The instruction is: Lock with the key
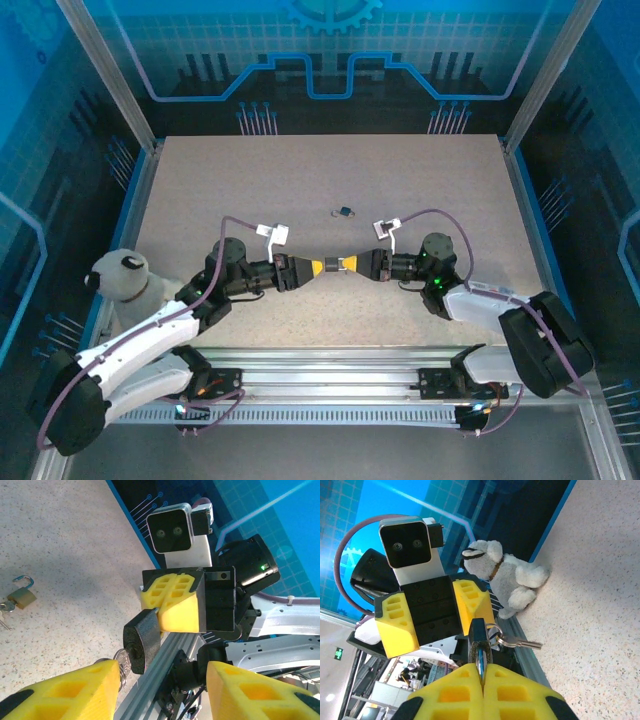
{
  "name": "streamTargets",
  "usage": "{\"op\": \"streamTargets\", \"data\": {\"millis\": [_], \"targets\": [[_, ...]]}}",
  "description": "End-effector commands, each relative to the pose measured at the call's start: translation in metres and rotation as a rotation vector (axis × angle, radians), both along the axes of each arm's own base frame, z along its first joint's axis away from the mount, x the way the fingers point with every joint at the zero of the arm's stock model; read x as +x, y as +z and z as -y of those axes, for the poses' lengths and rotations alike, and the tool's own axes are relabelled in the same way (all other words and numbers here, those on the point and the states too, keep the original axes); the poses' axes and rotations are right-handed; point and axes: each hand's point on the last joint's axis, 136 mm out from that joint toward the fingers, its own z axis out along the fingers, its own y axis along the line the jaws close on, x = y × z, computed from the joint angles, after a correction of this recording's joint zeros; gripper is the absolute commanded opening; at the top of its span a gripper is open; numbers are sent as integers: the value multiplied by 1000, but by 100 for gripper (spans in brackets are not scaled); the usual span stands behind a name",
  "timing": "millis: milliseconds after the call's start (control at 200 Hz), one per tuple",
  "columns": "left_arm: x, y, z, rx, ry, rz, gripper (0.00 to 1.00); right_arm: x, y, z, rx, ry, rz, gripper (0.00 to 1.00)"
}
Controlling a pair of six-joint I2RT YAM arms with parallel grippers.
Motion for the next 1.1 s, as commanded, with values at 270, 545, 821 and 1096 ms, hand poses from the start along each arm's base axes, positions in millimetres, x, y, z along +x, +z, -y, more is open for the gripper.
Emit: {"op": "streamTargets", "data": {"millis": [270,545,821,1096], "targets": [[3,-13,-3,32,12,13,48,4,22,1,46,14,76,0],[3,-12,-4,21,19,15,45,3,21,1,44,15,79,0],[3,-1,0,-41,2,10,39,3,20,-1,47,22,76,0],[2,-8,3,-35,-10,-10,36,3,23,-1,60,21,82,0]]}}
